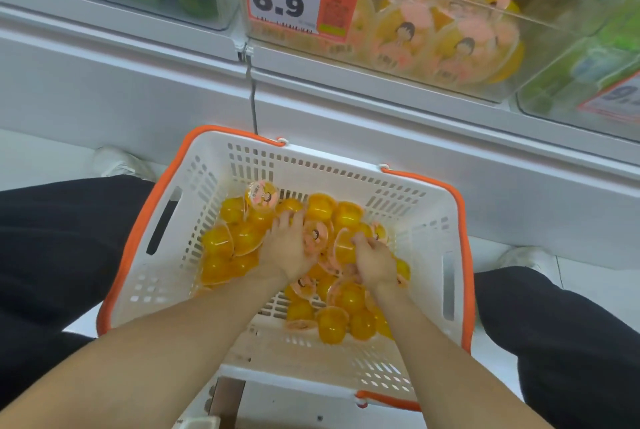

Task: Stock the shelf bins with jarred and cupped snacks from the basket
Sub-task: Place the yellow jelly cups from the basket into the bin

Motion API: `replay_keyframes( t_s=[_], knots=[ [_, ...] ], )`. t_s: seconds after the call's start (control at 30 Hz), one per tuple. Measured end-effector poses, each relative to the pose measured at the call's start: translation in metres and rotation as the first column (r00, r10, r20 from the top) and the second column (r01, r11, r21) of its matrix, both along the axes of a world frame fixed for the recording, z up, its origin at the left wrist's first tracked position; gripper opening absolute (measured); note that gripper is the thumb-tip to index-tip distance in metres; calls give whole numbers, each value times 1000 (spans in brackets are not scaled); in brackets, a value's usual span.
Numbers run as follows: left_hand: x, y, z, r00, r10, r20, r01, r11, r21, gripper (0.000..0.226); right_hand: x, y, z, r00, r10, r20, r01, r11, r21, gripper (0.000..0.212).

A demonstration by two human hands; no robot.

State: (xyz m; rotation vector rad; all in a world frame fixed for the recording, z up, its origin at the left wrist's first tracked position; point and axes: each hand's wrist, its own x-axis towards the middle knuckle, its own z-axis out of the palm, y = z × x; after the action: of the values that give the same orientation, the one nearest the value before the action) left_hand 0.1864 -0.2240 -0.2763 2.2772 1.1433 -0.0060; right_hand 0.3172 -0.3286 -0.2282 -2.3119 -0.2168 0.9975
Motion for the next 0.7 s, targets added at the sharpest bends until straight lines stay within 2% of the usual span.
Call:
replay_keyframes(
  t_s=[0.03,0.07,0.17,0.27,0.33,0.4,0.5,0.53,0.57,0.6,0.63,0.67,0.7],
  knots=[
    [7,3,1,996,-67,-53,67,998,9,90,3,-2,3,995,-67,-74,71,996,51,35],
    [12,5,1,989,-114,-92,116,993,14,94,5,-4,5,976,-124,-180,145,984,103,41],
    [21,4,-1,988,-107,-112,113,993,41,89,11,-11,10,901,-145,-410,268,927,261,59],
    [27,-5,-8,991,-60,-118,67,996,57,94,15,-12,25,867,-78,-493,289,884,368,57],
    [29,-12,-8,994,-17,-109,20,1000,22,106,17,-11,35,853,-5,-521,276,853,443,53],
    [29,-14,-4,997,27,-66,-29,999,-35,112,18,-9,48,851,-5,-526,300,825,478,50],
    [29,-6,15,994,108,21,-101,970,-219,92,23,-3,74,826,-18,-563,357,789,499,52],
    [28,-1,29,984,166,65,-134,931,-340,80,25,0,85,812,-2,-583,370,775,512,52],
    [25,8,47,963,248,104,-161,840,-518,67,27,4,96,791,25,-611,383,759,526,51],
    [22,16,67,932,331,147,-127,680,-723,51,29,8,108,764,65,-642,396,739,545,50],
    [17,26,87,904,382,190,-19,482,-876,33,30,12,121,721,110,-684,421,715,559,48],
    [13,35,106,877,417,241,108,318,-942,20,33,16,135,675,161,-720,443,692,570,46],
    [9,46,125,839,457,296,219,214,-952,20,36,21,150,644,216,-734,443,677,588,44]
  ],
)
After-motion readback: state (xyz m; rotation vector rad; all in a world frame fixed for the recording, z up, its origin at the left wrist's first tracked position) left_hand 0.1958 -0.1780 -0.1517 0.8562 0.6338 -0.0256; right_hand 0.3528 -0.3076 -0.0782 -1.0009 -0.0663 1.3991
